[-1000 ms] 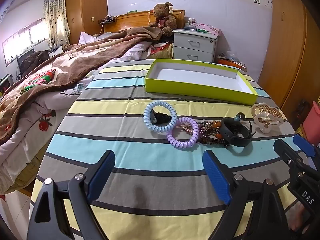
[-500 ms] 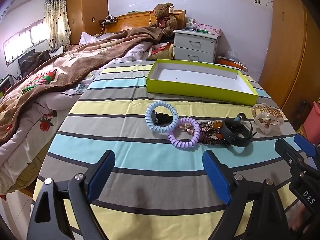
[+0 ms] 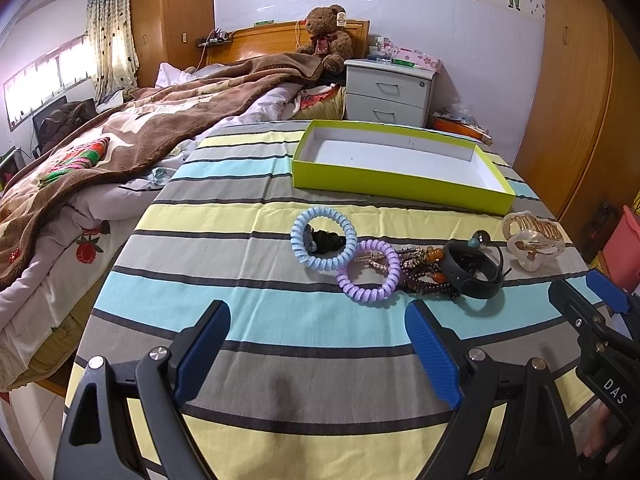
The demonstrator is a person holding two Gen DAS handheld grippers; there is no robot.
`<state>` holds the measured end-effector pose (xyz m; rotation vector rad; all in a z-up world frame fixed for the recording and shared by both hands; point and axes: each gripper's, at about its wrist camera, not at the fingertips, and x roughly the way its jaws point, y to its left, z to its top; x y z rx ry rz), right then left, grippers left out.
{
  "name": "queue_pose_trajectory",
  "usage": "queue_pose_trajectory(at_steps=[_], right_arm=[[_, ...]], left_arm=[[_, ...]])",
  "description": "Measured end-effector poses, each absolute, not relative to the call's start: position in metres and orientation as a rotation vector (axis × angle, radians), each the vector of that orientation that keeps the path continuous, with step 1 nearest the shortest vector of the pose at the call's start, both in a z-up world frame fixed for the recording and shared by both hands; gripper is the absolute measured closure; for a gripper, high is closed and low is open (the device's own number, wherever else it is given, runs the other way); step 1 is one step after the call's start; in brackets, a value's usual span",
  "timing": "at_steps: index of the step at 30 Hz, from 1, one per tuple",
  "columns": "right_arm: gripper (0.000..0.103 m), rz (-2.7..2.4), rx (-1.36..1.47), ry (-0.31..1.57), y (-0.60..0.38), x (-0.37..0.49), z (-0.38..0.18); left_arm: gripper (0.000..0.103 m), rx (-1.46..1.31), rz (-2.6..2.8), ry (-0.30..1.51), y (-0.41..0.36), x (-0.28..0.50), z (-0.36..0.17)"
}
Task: Organize jewelry
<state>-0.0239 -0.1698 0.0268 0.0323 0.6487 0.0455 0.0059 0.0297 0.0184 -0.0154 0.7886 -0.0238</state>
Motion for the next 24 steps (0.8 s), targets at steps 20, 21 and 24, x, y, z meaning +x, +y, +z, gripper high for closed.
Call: queue_pose_trajectory(at_steps=[20, 21, 24], right_arm=[[0.025, 0.268, -0.083, 0.681, -0.217, 0.037, 0.033], [0.025, 0.276, -0.093, 0.693, -0.218, 0.04, 0.031], [0.025, 0.354, -0.129, 0.732, -0.218, 0.053, 0.026]], left_arm=[[0.013, -0.086, -0.154, 0.85, 0.058, 0.041, 0.022], [0.013, -0.09, -0.16, 0.857, 0.059, 0.043, 0.022], [0.013, -0.077, -0.163, 0.867, 0.056, 0.049, 0.02]])
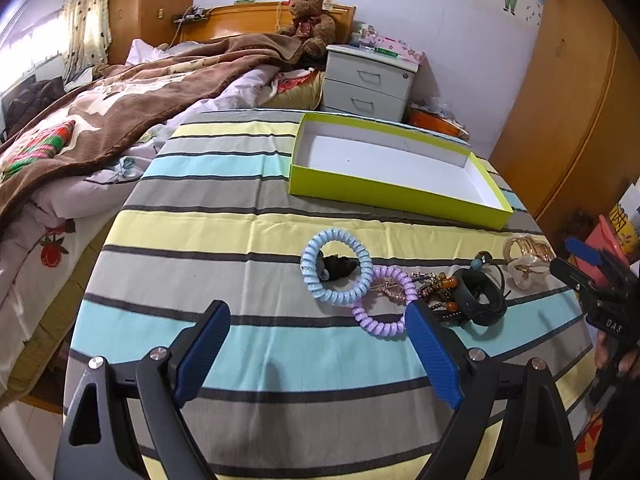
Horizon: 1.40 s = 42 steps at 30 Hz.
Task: Organize jewelry
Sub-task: 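Grasp the blue coil tie with left tool while right grasps the claw clip, then carry the blue coil tie with left tool while right carries the clip to the box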
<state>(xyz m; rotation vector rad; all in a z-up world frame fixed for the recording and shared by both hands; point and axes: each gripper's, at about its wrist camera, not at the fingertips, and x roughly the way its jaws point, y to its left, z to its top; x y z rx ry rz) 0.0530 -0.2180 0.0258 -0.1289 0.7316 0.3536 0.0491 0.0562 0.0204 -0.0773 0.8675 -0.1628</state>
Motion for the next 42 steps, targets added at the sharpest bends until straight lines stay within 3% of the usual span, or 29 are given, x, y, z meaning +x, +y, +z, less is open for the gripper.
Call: queue_pose_trajectory(at_steps=[14, 16, 19, 22, 42], right_arm=[[0.027, 0.456, -0.161, 0.843, -0.215, 0.08, 0.007], [0.039, 0.446, -0.143, 0.842, -0.217, 0.081, 0.007], [0.056, 0.438, -0.127, 0.849, -0.217, 0.082, 0.004], [0.064, 0.436, -0.11, 0.85, -0.218, 0.08, 0.002], [0.066, 0.374, 0.002, 0.804, -0.212, 0.062, 0.008]], left_arm=[[0.013, -0.156, -0.156, 0.968, 0.068, 0.08, 0.007], [0.02, -0.166, -0.133, 0.981, 0.072, 0.085, 0.005], [0.024, -0.154, -0.12, 0.989, 0.073, 0.089, 0.003], [0.029, -0.166, -0.126, 1.003, 0.073, 0.091, 0.001], [0.088, -0.152, -0.161, 0.984, 0.054, 0.094, 0.0]])
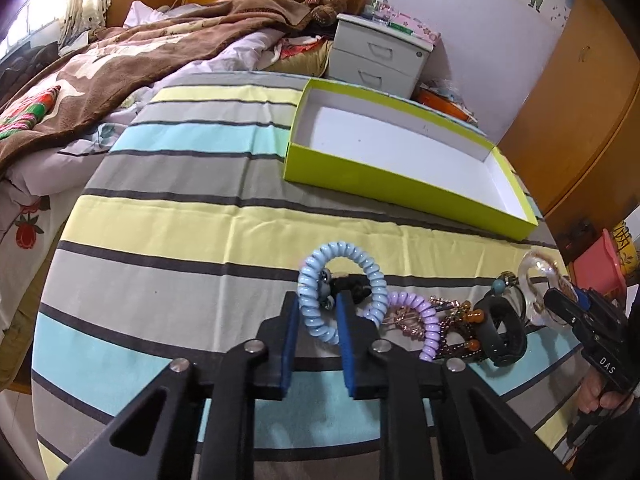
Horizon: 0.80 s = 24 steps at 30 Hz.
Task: Organize jewelry
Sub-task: 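Carry the blue coil tie with left tool while right carries the clip to the box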
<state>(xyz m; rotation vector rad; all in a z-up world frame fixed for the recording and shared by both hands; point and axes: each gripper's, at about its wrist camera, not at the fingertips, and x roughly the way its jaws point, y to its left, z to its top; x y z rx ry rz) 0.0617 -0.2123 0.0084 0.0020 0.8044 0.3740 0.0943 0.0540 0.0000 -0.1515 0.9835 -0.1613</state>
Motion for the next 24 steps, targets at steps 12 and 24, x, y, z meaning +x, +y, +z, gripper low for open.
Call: queue_pose_trajectory(at_steps=[12, 24], right_arm=[[0.066, 0.333, 0.044, 0.768, -0.215, 0.051, 0.014], [0.066, 0.308, 0.086, 0.719, -0.221, 0.047, 0.029]], left_arm=[[0.092, -0.156, -0.179, 0.905, 0.056, 0.083, 0.021], [0.092, -0.184, -0.209, 0.858, 0.057, 0.076, 0.036]])
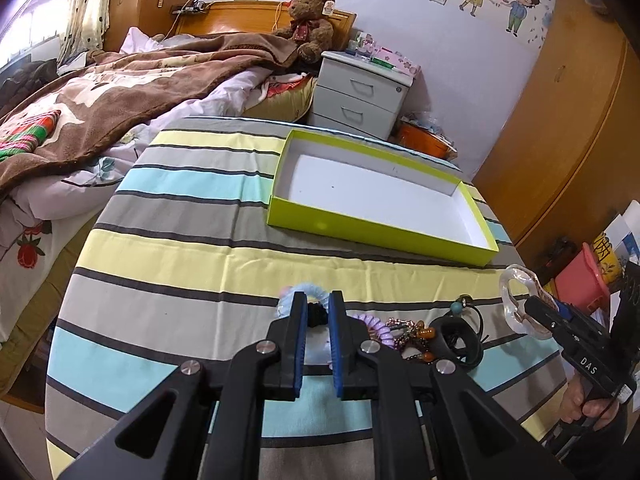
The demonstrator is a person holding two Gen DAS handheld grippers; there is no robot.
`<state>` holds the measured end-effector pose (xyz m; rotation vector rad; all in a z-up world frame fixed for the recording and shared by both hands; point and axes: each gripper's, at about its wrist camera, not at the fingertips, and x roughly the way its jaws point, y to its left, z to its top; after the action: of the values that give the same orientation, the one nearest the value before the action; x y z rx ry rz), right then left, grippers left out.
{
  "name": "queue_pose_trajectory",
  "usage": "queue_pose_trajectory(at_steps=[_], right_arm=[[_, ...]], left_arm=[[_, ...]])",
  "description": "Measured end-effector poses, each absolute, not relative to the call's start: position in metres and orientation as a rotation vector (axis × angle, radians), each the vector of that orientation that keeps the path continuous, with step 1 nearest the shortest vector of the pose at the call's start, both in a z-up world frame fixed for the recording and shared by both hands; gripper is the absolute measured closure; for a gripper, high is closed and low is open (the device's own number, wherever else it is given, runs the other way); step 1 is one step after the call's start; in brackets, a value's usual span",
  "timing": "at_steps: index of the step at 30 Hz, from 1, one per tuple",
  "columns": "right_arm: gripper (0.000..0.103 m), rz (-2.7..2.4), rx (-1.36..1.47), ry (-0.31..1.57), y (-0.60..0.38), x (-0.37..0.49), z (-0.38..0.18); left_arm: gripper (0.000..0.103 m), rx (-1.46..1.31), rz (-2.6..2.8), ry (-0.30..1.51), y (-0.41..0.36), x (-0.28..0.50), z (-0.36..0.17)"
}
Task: Organize jewelry
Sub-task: 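Carry the blue coil tie with left tool while right carries the clip to the box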
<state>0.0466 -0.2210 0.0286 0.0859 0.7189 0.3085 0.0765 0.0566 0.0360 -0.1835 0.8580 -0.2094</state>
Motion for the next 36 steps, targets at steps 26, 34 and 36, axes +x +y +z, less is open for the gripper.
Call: queue_pose_trajectory(at_steps=[26, 34, 36], right_arm=[[0.066, 0.318, 0.117, 0.705, -0.22, 0.041, 0.033], [0.066, 0.312, 0.129, 0.707, -0.22, 0.04, 0.033], [0.066, 0.311, 0.131, 0.708, -0.22, 0.04, 0.033]], left_arm=[[0.051, 0.028, -0.008, 0.977, 0.062, 0.102, -0.012], [0.092, 0.006, -0.076, 0.953, 0.056, 0.098, -0.009], [0.092, -0.01, -0.089, 0.947, 0.057, 0.096, -0.008]])
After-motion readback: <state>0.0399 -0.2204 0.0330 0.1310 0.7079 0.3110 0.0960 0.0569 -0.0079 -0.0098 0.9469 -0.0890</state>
